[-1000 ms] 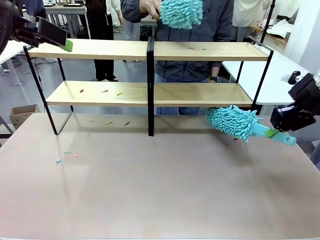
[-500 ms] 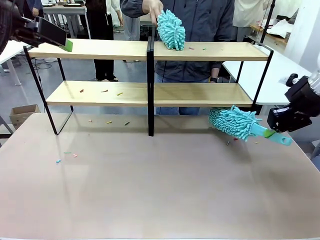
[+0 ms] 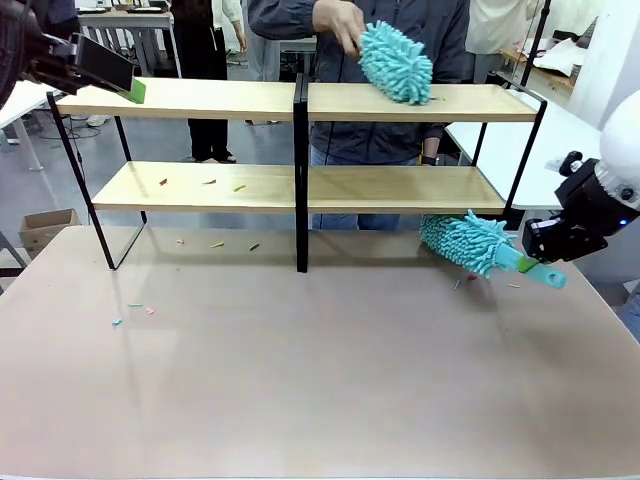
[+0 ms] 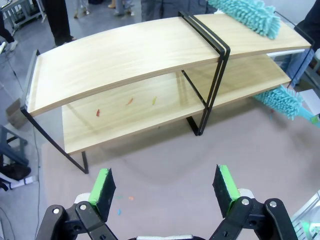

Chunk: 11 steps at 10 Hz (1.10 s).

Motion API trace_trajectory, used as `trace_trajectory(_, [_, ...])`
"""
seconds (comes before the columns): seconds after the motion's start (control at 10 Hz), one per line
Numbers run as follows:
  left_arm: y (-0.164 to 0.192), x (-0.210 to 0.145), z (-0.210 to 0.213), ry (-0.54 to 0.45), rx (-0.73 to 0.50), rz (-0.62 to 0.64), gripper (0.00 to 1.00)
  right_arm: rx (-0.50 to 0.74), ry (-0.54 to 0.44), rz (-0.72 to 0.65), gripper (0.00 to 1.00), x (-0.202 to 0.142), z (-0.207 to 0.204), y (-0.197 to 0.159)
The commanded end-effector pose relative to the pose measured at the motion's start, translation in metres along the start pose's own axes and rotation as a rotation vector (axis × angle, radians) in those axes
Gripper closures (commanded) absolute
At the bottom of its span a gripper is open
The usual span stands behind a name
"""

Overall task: Clean the shelves.
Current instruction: Clean a randomly selected level of the Shelf with the Duster.

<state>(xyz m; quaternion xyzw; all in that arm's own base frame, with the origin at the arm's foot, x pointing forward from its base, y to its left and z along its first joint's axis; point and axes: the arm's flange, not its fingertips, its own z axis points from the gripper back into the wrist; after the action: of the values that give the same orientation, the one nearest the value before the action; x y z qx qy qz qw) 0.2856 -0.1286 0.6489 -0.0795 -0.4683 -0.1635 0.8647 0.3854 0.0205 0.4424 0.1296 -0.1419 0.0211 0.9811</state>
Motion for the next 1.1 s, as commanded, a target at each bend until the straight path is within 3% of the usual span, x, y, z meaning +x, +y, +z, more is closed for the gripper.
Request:
trace_trajectory(0.0, [0.002, 0.0, 0.0, -0.006, -0.004, 0.003, 0.0, -0.091, -0.069, -0.027, 0.87, -0.015, -0.017, 0.002])
trace_trajectory(0.3, [0.002, 0.0, 0.0, -0.006, -0.004, 0.003, 0.0, -0.202, -0.027, -0.116, 0.87, -0.017, -0.031, -0.001])
trace_trajectory(0.5, [0.002, 0.0, 0.0, -0.006, -0.004, 0.003, 0.0, -0.213, 0.032, -0.145, 0.87, -0.021, -0.033, 0.0])
trace_trajectory(1.0, [0.002, 0.0, 0.0, -0.006, -0.004, 0.003, 0.0, -0.094, 0.119, -0.042, 0.87, -0.052, -0.006, 0.007])
